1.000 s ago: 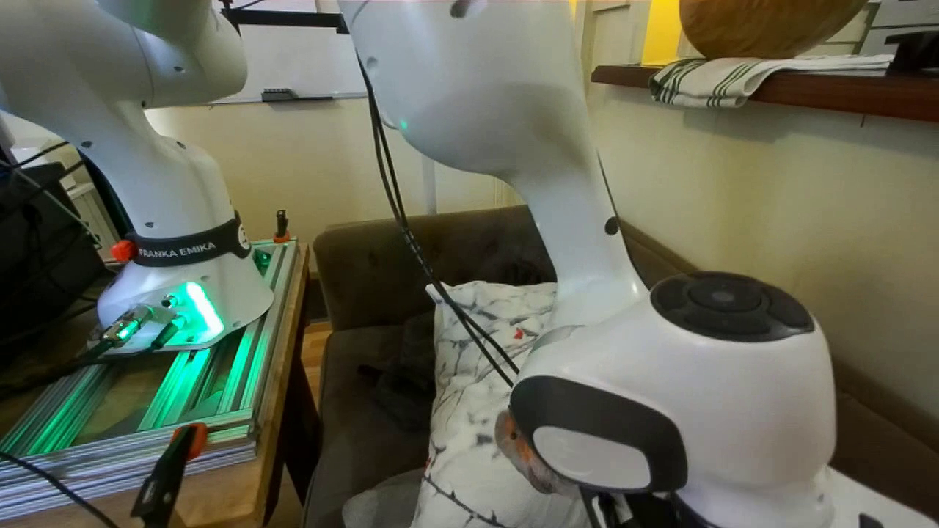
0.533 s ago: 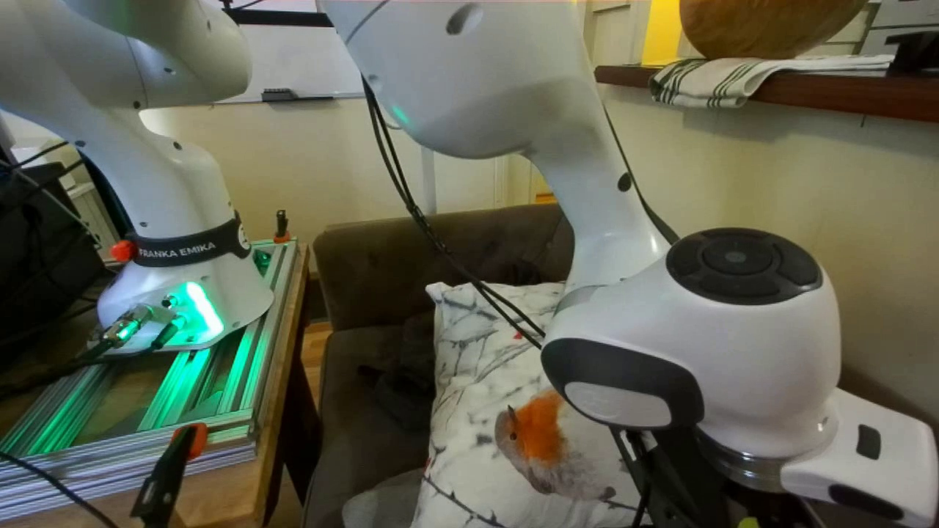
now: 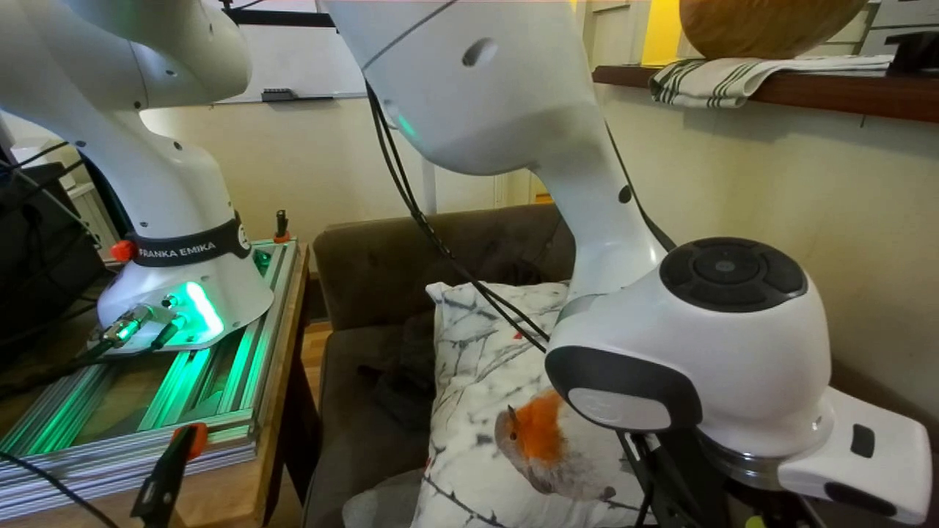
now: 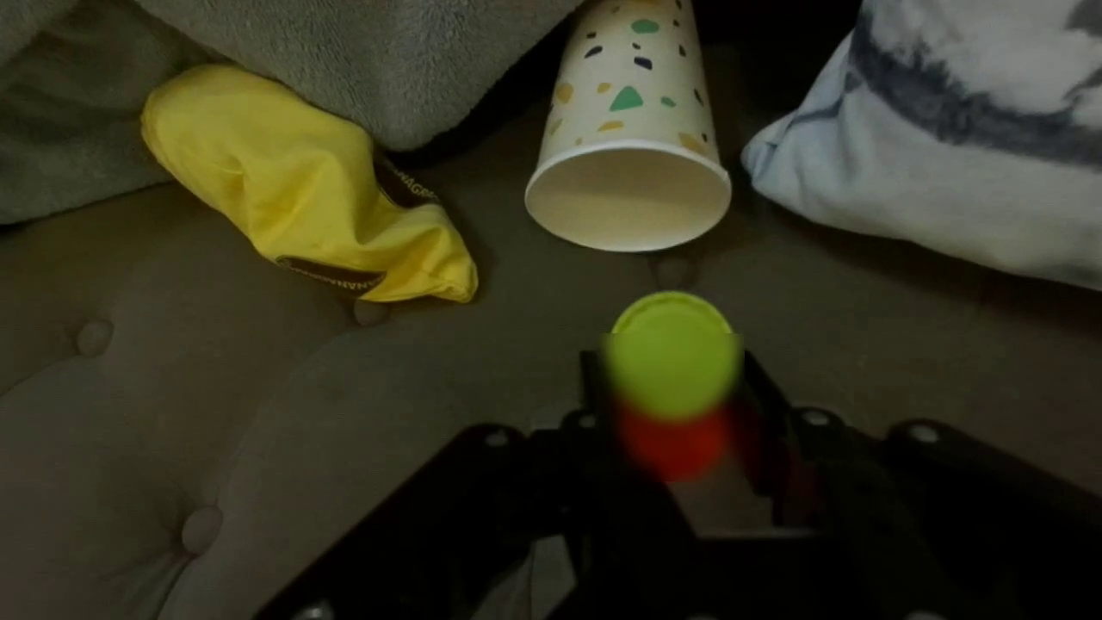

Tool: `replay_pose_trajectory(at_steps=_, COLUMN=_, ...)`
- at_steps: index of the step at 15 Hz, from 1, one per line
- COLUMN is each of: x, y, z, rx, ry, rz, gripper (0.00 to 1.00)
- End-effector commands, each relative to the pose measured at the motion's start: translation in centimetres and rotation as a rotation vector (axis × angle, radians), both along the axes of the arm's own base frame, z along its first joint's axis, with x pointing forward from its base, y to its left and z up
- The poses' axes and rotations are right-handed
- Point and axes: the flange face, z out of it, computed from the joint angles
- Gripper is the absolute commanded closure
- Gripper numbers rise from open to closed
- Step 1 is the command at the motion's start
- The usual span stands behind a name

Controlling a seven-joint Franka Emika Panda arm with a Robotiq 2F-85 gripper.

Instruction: Put the yellow item into the coffee cup

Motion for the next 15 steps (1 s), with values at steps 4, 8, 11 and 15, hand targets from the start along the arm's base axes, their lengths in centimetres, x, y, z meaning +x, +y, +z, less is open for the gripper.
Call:
replay_pose_trajectory(at_steps=4, x=2.4, y=0.2, z=-4.0, rx=-0.021, ry=-0.047, rz=-0.05, gripper=0.89)
replay_pose_trajectory(at_steps=8, x=3.5, y=-0.3, z=-5.7, rx=-0.038, ry=-0.047, rz=-0.081, gripper=0.89)
replay_pose_trajectory(at_steps=11, x=4.1, y=-0.7, z=-6.7, rx=-0.058, ry=-0.032, rz=-0.094, gripper=0.89)
replay_pose_trajectory(at_steps=15, x=4.4, y=-0.6, z=-8.3, rx=-0.038, ry=-0.005, rz=-0.089, gripper=0.89)
